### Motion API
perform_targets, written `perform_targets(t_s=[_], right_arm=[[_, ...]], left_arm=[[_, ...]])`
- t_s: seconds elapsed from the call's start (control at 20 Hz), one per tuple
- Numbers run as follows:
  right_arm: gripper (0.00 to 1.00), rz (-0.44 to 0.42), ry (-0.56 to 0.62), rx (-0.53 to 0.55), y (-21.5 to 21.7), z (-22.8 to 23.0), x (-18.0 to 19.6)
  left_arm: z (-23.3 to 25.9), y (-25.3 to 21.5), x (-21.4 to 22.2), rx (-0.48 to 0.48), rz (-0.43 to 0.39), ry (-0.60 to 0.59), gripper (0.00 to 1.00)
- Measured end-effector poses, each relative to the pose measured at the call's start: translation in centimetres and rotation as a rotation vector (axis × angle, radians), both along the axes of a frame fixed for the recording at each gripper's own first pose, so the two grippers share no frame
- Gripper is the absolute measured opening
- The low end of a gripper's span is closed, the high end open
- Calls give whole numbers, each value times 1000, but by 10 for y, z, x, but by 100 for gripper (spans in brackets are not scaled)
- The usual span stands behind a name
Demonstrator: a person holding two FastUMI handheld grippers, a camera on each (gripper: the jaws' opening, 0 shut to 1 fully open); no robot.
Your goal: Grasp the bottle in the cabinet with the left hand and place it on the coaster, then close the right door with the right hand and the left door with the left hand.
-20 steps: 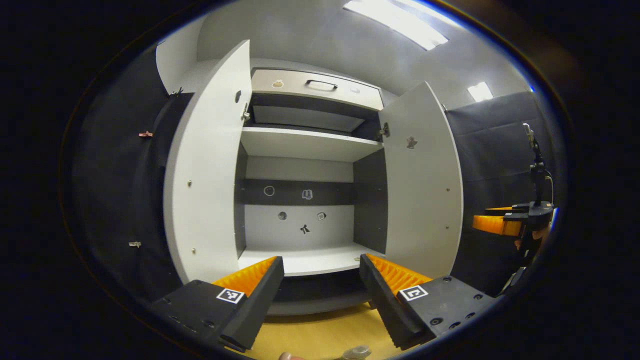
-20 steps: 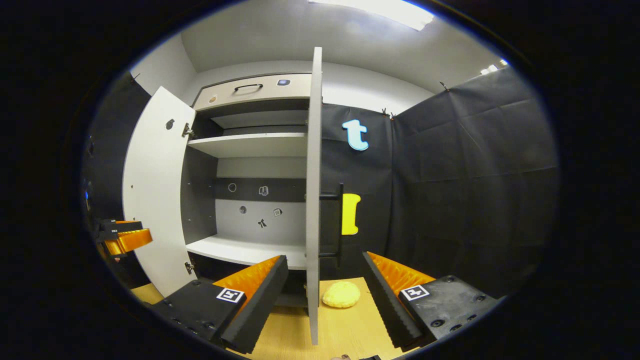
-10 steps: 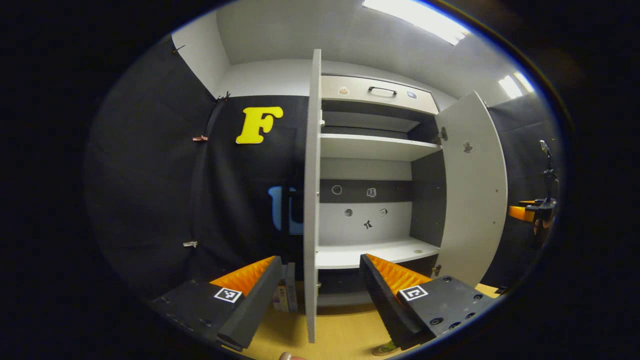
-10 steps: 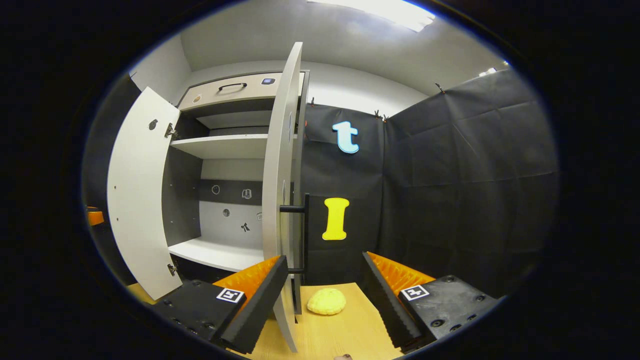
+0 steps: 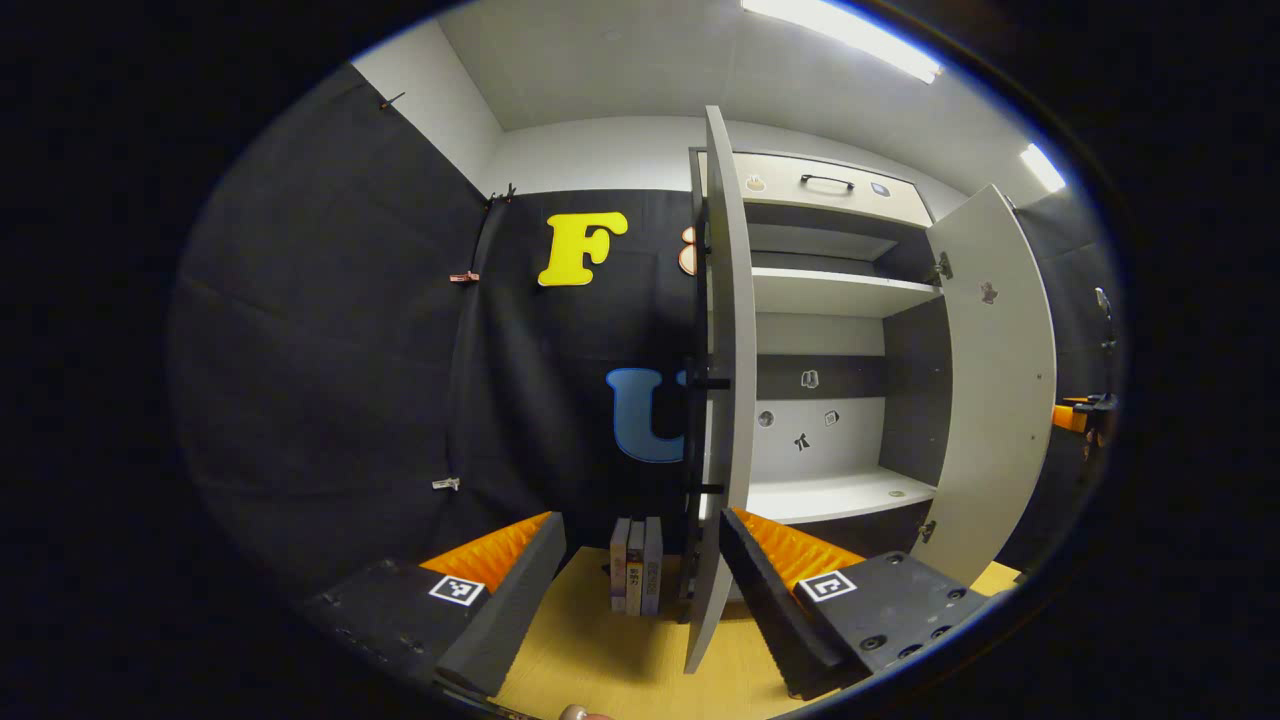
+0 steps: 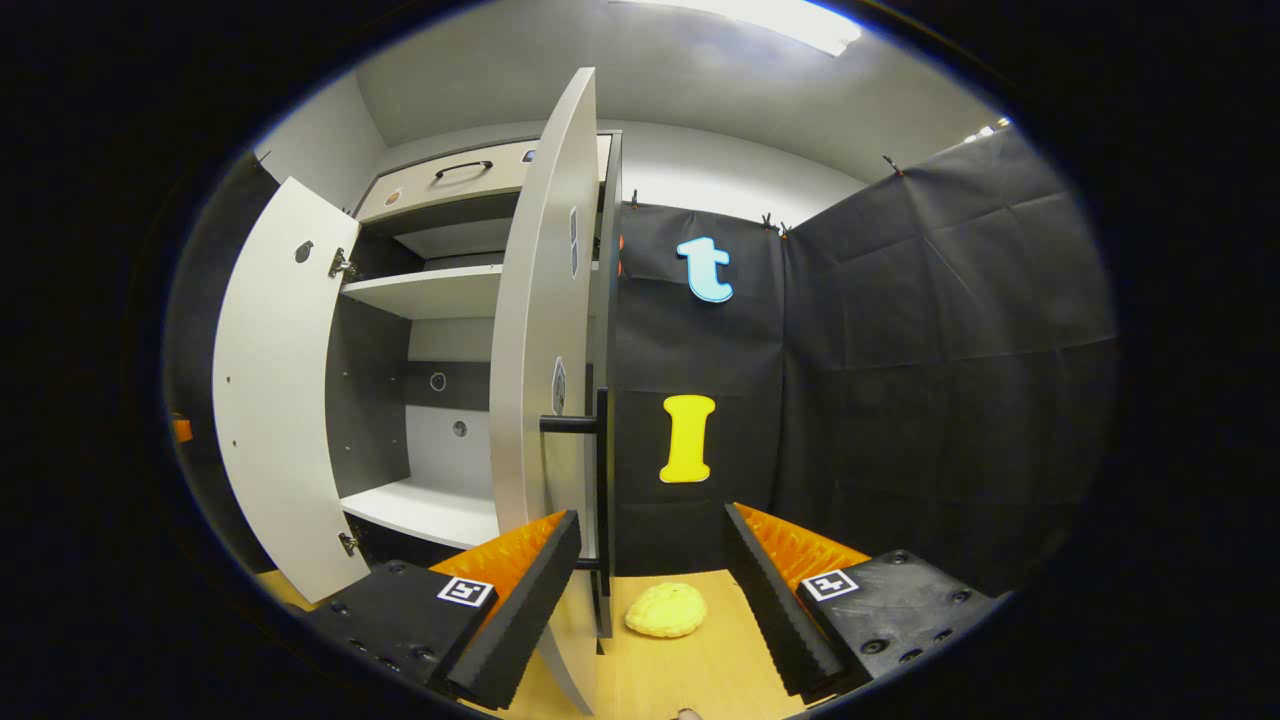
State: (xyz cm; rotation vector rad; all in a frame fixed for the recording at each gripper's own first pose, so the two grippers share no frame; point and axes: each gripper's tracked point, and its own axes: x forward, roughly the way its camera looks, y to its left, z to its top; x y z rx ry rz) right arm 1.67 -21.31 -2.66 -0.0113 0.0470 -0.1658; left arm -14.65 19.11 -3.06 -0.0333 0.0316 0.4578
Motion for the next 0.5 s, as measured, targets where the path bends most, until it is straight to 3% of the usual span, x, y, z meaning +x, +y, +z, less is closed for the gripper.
perform_targets(t_s=[0.2, 0.25, 0.3, 0.5], right_arm=[[95, 26, 0, -3, 16, -1, 3], [91, 34, 0, 5, 21, -2, 4], [96, 43, 0, 14, 28, -2, 5], [96, 93, 4, 36, 56, -6, 13]], left_arm=[[-5, 5, 2, 11, 3, 30, 98], [-4, 5, 5, 10, -1, 30, 98], [-5, 5, 7, 10, -6, 29, 98], [-5, 5, 15, 26, -20, 29, 98]])
